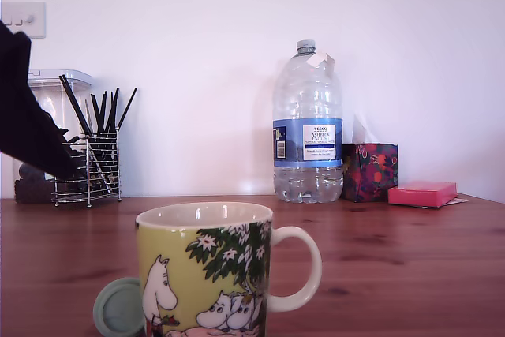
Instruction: Pick up the coffee capsules from the table one by one and drop them inside the nearest coffee cup
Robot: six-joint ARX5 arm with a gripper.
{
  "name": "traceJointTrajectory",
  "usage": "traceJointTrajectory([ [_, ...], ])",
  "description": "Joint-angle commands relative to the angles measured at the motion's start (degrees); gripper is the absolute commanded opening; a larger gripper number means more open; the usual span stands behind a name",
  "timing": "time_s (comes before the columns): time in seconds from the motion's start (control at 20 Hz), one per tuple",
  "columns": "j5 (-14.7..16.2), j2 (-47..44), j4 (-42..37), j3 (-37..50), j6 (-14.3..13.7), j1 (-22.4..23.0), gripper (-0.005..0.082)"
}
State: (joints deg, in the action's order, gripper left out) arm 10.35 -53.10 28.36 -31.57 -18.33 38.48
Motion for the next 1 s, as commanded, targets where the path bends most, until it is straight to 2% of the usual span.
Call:
traceJointTrajectory([
  [0.0, 0.1, -0.7, 0.2, 1.3, -4.7, 0.1, -0.0008],
  [0.15, 0.2, -0.9, 1.1, 1.3, -11.5, 0.1, -0.0005],
  [0.25, 0.6, -0.9, 1.4, 1.3, -17.0, 0.1, 0.0033],
  [0.5, 0.7, -0.9, 1.9, 1.3, -33.6, 0.1, 0.0045],
  [0.7, 0.5, -0.9, 1.8, 1.3, -51.1, 0.1, 0.0054],
  [0.8, 0.5, -1.2, 1.8, 1.3, -58.7, 0.1, 0.0119],
  [0.9, 0.5, -1.8, 1.5, 1.3, -62.3, 0.1, 0.0172],
  [0.95, 0.9, -2.3, 1.2, 1.3, -62.4, 0.1, 0.022],
])
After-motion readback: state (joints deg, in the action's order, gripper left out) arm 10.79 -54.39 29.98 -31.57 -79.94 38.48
